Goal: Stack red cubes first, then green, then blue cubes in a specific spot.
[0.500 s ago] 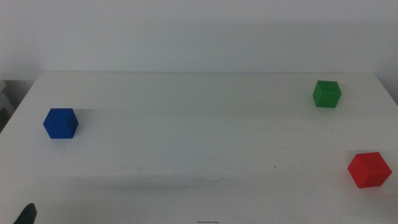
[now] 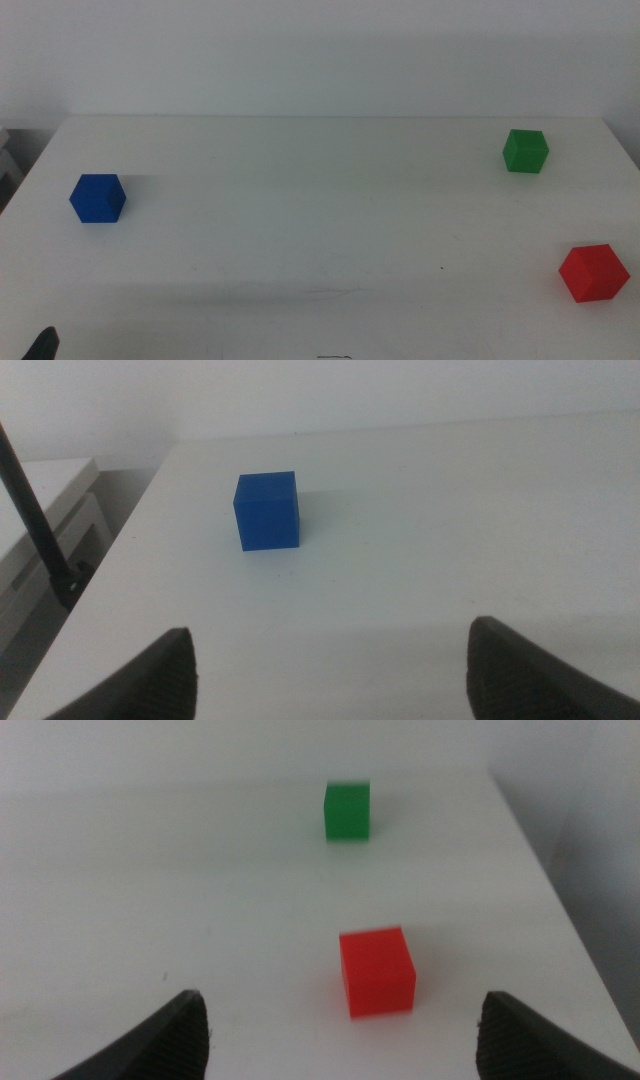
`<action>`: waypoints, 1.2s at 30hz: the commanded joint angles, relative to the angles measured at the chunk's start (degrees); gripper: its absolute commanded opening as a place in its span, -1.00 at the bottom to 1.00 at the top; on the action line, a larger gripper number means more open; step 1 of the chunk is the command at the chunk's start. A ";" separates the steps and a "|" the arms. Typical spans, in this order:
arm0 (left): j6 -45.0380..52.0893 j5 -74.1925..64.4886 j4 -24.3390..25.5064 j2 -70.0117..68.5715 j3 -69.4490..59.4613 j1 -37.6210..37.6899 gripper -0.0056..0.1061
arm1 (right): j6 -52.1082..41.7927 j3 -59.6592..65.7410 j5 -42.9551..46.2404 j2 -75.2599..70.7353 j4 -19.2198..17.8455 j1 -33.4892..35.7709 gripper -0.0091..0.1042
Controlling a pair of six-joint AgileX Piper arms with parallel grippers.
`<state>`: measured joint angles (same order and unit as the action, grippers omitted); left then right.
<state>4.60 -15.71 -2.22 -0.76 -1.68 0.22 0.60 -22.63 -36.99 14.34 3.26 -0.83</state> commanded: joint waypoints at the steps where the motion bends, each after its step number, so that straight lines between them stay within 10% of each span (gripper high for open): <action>1: -0.19 4.73 -0.48 -1.02 0.16 0.25 0.73 | -0.60 -8.52 -3.19 5.78 0.16 -0.15 0.78; 17: -0.19 4.73 -0.48 -1.02 0.16 0.25 0.73 | -0.93 -38.60 -32.01 44.22 -0.09 -0.15 0.78; 36: -0.19 4.73 -0.48 -1.02 0.16 0.25 0.73 | -12.77 -39.94 -15.42 70.48 -3.98 -0.15 0.78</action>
<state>4.64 -15.71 -2.22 -0.76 -1.68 0.22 -11.68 -60.80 -55.17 85.32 0.00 -0.83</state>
